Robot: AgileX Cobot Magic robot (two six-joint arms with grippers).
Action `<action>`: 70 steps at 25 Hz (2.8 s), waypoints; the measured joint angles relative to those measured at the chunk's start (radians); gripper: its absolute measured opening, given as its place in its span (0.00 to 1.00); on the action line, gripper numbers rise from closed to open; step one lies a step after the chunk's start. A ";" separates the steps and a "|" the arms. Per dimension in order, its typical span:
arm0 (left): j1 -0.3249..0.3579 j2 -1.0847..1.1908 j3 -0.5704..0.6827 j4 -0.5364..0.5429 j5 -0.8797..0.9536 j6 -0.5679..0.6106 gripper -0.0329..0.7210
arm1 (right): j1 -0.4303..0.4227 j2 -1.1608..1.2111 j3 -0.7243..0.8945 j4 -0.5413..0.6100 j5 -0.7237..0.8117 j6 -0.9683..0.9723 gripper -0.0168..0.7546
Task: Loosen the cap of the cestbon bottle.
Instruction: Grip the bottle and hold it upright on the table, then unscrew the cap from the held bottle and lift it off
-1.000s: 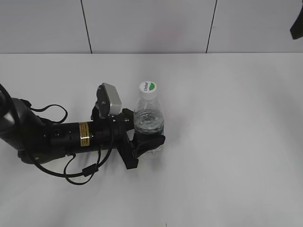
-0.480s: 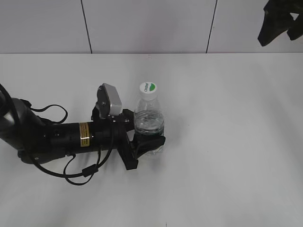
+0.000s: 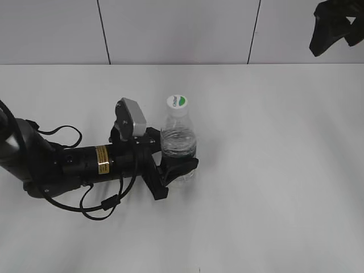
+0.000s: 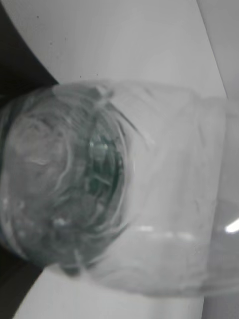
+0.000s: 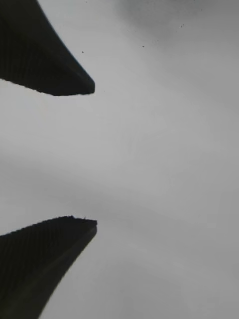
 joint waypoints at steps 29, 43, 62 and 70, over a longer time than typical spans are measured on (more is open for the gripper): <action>-0.001 0.029 -0.002 -0.061 -0.035 0.067 0.60 | 0.131 0.003 0.000 0.028 0.011 -0.020 0.77; -0.001 0.030 -0.002 -0.063 -0.035 0.067 0.60 | 0.367 0.018 -0.061 0.035 0.027 -0.022 0.77; -0.001 0.030 -0.002 -0.063 -0.035 0.067 0.60 | 0.443 0.158 -0.186 0.067 0.041 0.368 0.77; -0.001 0.030 -0.002 -0.063 -0.034 0.067 0.60 | 0.455 0.157 -0.186 0.133 0.042 0.445 0.77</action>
